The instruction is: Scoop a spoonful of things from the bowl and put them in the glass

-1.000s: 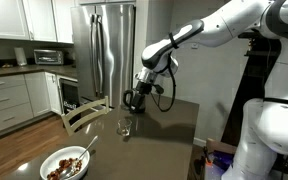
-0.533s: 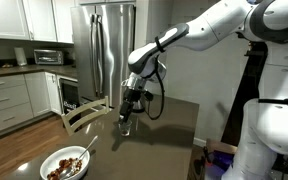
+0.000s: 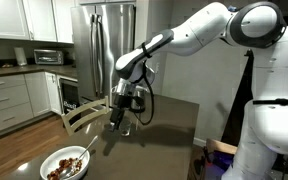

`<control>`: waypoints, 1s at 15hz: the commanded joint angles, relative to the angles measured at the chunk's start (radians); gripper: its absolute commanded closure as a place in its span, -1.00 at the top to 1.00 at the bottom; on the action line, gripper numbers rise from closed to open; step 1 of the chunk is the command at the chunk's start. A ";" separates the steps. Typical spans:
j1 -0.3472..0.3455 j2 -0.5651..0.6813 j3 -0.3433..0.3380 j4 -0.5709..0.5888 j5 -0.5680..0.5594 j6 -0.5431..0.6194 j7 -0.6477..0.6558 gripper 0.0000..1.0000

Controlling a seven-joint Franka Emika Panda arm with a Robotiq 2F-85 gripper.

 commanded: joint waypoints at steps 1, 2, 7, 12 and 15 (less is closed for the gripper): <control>-0.031 0.014 0.034 0.016 -0.015 -0.011 -0.005 1.00; -0.033 0.023 0.037 0.023 -0.015 -0.013 -0.008 1.00; -0.030 0.031 0.051 0.019 0.009 0.011 0.020 1.00; -0.029 0.055 0.074 0.024 0.080 0.072 0.035 1.00; -0.028 0.078 0.084 0.032 0.084 0.112 0.021 1.00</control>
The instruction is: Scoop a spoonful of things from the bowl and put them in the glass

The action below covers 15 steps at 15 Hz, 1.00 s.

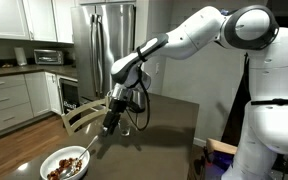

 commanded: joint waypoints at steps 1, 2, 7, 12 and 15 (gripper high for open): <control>-0.016 0.034 0.028 0.016 0.023 0.044 -0.004 1.00; -0.020 0.047 0.033 0.024 0.035 0.054 -0.011 1.00; -0.032 0.111 0.066 0.071 0.155 0.113 -0.047 1.00; -0.024 0.171 0.080 0.124 0.220 0.147 -0.059 1.00; -0.023 0.196 0.085 0.143 0.233 0.150 -0.062 0.77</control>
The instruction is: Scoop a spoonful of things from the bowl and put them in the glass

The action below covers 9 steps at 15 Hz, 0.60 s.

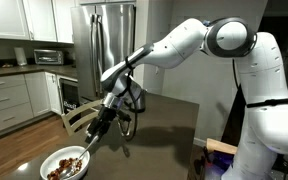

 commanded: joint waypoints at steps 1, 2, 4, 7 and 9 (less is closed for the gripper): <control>-0.018 0.039 0.027 0.034 0.042 0.026 -0.042 0.66; -0.018 0.045 0.029 0.036 0.045 0.027 -0.042 0.69; -0.018 0.053 0.033 0.041 0.050 0.031 -0.042 0.74; -0.017 0.062 0.037 0.045 0.066 0.039 -0.044 0.68; -0.016 0.064 0.039 0.046 0.075 0.047 -0.043 0.66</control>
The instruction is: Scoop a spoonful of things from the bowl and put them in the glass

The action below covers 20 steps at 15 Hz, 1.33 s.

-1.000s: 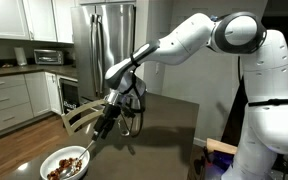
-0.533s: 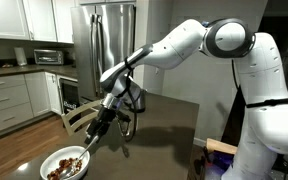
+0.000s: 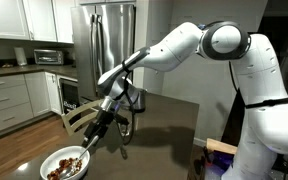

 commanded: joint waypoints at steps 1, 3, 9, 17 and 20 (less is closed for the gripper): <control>-0.015 0.018 0.022 0.014 0.042 0.033 -0.040 0.64; -0.015 0.020 0.023 0.013 0.044 0.040 -0.036 0.60; -0.010 0.011 0.012 0.007 0.023 0.038 -0.004 -0.15; -0.003 -0.006 0.004 -0.005 0.005 0.057 0.022 -0.22; -0.003 -0.013 0.004 -0.008 0.003 0.053 0.030 -0.13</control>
